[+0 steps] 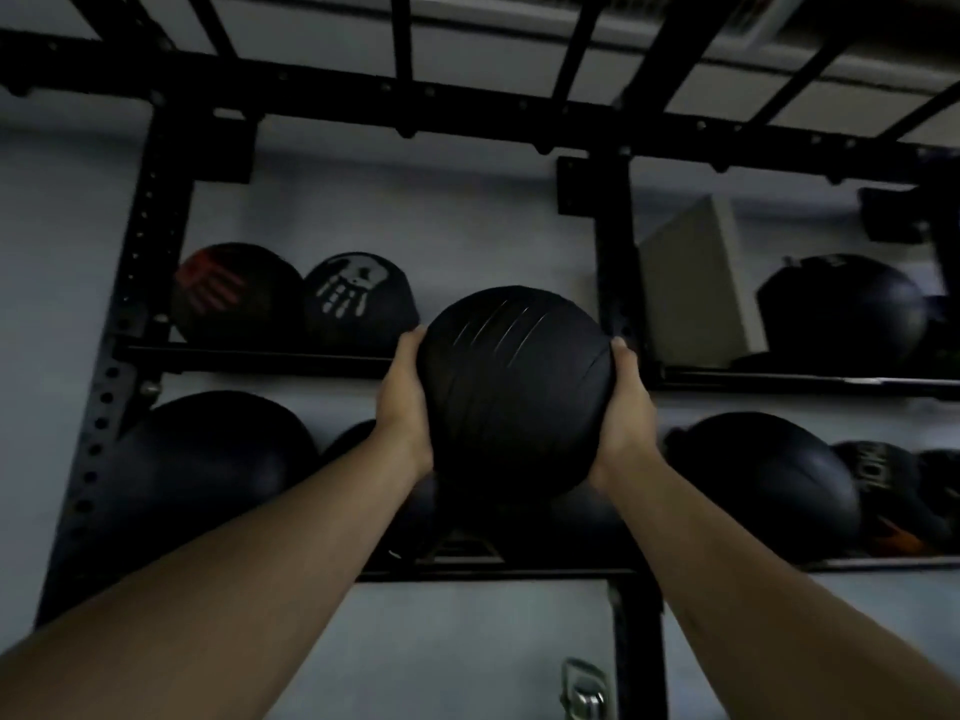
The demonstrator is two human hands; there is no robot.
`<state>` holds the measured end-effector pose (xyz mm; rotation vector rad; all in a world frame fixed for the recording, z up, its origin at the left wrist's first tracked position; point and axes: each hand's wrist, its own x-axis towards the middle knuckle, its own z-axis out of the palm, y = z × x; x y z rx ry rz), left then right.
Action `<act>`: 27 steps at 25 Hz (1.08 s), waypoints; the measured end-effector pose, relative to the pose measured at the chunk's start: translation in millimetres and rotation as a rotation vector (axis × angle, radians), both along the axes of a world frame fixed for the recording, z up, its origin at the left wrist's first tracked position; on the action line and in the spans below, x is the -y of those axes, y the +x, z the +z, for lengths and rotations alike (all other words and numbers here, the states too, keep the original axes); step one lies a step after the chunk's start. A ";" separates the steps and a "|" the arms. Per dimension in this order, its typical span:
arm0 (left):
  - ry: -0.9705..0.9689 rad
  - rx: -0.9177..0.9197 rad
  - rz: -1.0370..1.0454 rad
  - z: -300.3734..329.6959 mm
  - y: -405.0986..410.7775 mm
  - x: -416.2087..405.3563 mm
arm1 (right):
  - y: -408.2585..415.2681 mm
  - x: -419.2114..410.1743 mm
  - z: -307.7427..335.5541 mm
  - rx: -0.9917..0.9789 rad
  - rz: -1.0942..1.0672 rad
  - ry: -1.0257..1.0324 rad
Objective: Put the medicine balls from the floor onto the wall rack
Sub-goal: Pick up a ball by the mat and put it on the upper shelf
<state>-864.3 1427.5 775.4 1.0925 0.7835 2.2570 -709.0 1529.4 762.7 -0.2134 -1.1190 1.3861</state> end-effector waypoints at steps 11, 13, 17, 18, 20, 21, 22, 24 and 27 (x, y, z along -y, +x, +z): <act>0.164 -0.050 0.256 133.5 -114.0 -173.3 | -135.4 -201.0 149.6 -0.110 0.208 0.270; 0.205 -0.057 0.255 157.2 -139.4 -203.7 | -159.8 -232.4 173.1 -0.135 0.201 0.295; 0.245 -0.044 0.285 181.2 -180.1 -264.1 | -206.7 -290.8 198.6 -0.200 0.126 0.330; 0.278 -0.039 0.314 183.3 -187.3 -277.6 | -214.4 -299.6 202.5 -0.235 0.073 0.337; 0.391 -0.095 0.417 188.2 -202.9 -302.6 | -228.8 -314.9 213.8 -0.320 -0.089 0.392; 0.449 -0.155 0.486 190.3 -210.4 -314.6 | -234.9 -320.3 220.2 -0.331 -0.180 0.458; 0.489 -0.233 0.562 191.7 -218.1 -326.1 | -242.2 -325.2 225.5 -0.308 -0.266 0.539; 0.483 -0.415 0.731 193.2 -234.6 -349.8 | -261.3 -342.5 230.9 -0.151 -0.436 0.731; 0.222 -0.644 0.910 205.5 -253.0 -376.5 | -282.4 -364.6 231.4 0.287 -0.558 0.821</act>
